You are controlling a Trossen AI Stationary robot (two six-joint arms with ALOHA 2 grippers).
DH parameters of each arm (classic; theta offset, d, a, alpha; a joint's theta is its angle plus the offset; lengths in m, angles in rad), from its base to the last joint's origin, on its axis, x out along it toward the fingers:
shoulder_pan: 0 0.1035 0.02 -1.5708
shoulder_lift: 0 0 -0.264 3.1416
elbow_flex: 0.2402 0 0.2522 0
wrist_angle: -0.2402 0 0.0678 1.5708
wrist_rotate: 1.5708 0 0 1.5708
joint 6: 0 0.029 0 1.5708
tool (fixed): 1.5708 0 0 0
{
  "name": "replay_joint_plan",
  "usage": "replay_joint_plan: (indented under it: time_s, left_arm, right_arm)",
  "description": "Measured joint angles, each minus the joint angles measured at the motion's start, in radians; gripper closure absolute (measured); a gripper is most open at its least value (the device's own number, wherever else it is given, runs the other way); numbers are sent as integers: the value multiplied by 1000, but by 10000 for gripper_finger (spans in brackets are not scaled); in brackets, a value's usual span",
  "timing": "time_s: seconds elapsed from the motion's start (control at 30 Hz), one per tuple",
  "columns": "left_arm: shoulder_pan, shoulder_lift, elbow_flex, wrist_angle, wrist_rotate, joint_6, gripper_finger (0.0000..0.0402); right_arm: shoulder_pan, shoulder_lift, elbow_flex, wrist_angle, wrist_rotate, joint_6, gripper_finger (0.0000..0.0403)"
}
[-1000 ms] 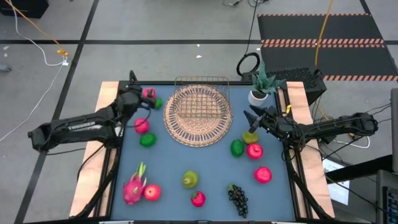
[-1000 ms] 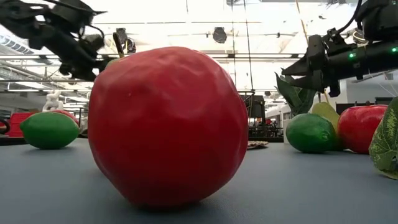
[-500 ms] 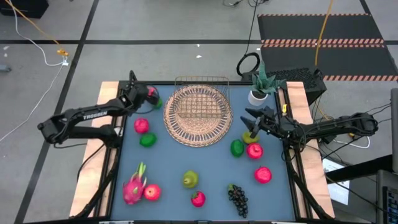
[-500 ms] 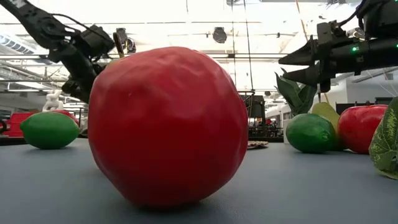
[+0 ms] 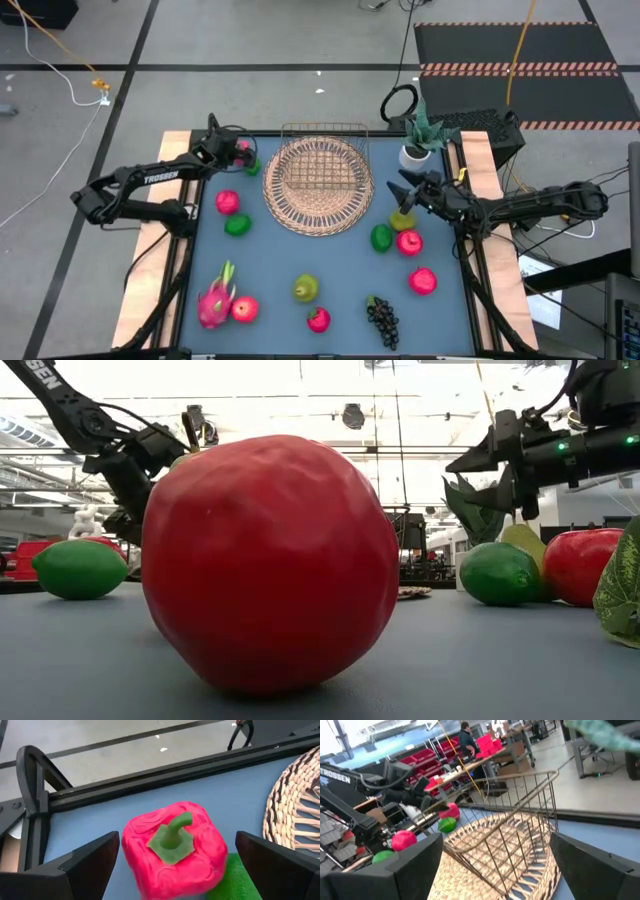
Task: Build produce basket
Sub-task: Put the red bell pepper into the gold wire basket
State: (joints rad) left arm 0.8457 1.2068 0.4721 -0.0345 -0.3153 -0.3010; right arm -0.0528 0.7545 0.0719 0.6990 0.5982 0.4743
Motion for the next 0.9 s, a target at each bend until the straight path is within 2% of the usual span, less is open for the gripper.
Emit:
replay_joint_plan:
  time_s: [0.17, 0.4, 0.5, 0.6, 0.73, 0.9]
  left_arm:
    - [23, -1, 16, -34, 19, -15, 11]
    - [43, -2, 17, -91, 37, -49, 72]
    - [43, -2, 17, -92, 52, -44, 87]
    - [49, -2, 18, -97, 72, -36, 91]
    - [67, -3, 19, -107, 119, -106, 93]
    - [68, -2, 19, -107, 123, -97, 93]
  right_arm:
    - [0, 21, 0, 0, -2, 41, 50]
    - [0, 24, 0, 0, -2, 59, 58]
    - [0, 31, 0, 0, -11, 69, 58]
    - [-8, 39, 1, 7, -25, 86, 58]
    - [-10, 48, 1, 11, -33, 141, 58]
    - [-13, 48, 1, 17, -41, 139, 58]
